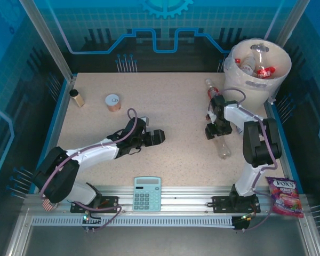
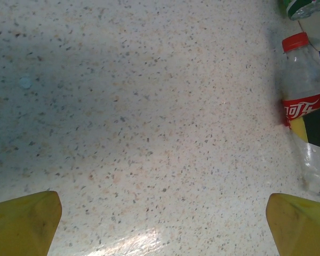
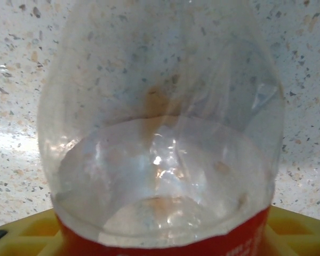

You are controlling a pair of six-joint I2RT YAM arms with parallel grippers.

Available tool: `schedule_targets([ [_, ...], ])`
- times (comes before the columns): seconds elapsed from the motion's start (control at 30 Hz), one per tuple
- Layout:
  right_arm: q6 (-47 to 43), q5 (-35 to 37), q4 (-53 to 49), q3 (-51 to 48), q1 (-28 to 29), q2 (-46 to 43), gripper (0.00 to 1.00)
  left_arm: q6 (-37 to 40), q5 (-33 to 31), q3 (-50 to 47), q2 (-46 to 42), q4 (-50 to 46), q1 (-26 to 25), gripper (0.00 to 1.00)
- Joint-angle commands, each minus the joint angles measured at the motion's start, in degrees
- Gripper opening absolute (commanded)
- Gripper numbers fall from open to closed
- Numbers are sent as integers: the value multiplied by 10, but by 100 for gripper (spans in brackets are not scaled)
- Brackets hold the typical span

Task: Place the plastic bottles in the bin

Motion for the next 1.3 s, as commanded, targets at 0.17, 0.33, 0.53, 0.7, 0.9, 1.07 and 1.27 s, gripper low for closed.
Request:
schedule_targets([
  [0.17,16,-128,3,51,12,-119,55,14,17,25,5,-4,5,99],
  [0.33,15,-169,-22,154,14,-170,51,9,10,15,-4,5,4,99],
  [0.53,-26,-124,34,272,5,-197,48,6,13,10,-17,3,4,99],
  [0.7,-51,-102,180,320,-36,-188,36,-2,1,-12,-50,3,3,99],
  [0.9,-148,-44,356,343,-62,-133,40,-13,-13,-46,-91,4,3,99],
  [1.07,-194,-5,421,392,-89,-69,36,-13,-22,-59,-120,-7,3,99],
  [1.27,-215,19,435,421,-113,-18,36,-18,-28,-72,-138,-9,3,99],
])
